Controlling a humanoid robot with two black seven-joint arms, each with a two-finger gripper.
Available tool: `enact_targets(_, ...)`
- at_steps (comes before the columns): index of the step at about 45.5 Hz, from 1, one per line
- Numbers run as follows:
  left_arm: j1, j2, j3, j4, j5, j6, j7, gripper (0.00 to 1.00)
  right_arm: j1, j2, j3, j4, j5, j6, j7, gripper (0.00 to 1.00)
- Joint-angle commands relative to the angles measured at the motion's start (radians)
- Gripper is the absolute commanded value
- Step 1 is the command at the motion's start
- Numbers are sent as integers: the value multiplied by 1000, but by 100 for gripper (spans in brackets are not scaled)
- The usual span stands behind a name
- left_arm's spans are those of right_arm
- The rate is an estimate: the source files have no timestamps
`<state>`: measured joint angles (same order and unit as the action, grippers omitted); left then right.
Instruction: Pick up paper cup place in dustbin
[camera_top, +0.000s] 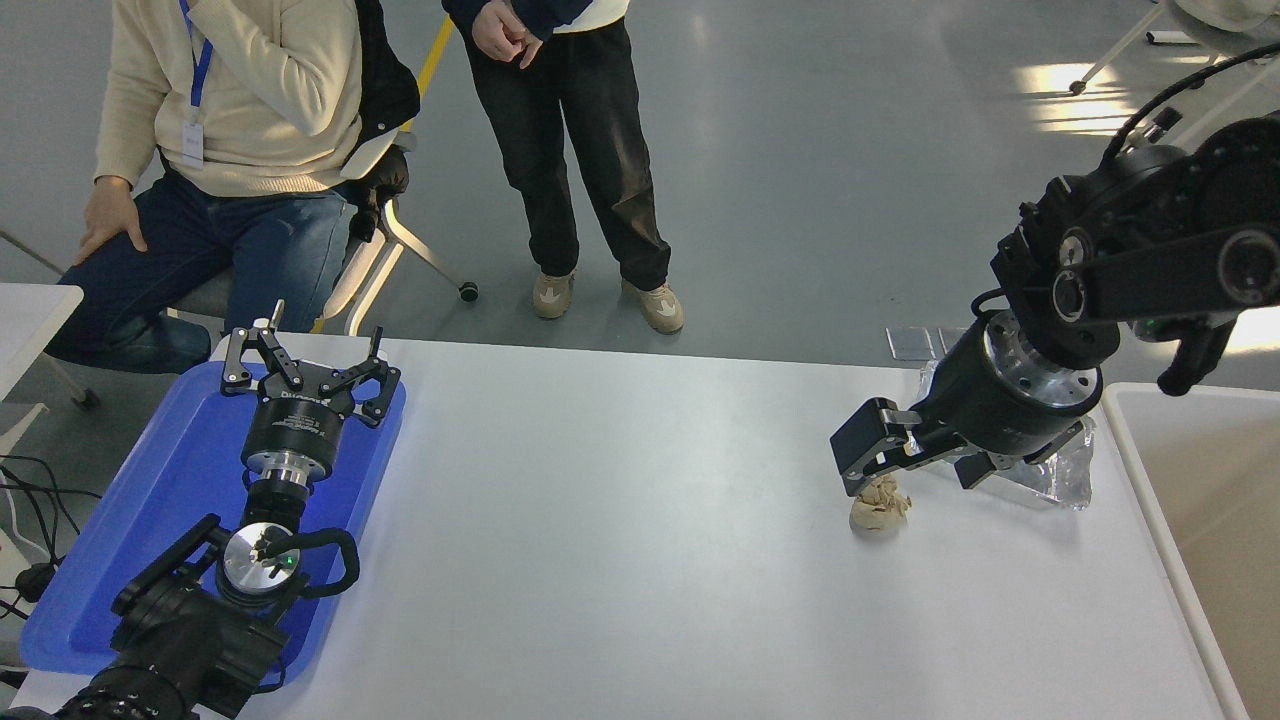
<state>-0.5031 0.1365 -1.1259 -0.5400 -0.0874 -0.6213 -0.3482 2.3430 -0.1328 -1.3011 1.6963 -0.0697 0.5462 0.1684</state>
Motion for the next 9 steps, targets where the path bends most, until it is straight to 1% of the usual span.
enact_targets(1,0,0,0,0,0,0,0,100,13,-7,-7,5,1,27,3,100)
enact_targets(6,0,0,0,0,0,0,0,100,13,-5,-3,-1,1,66,6,100)
enact_targets(9,0,0,0,0,0,0,0,100,15,-7,-3,-1,1,69,17,100)
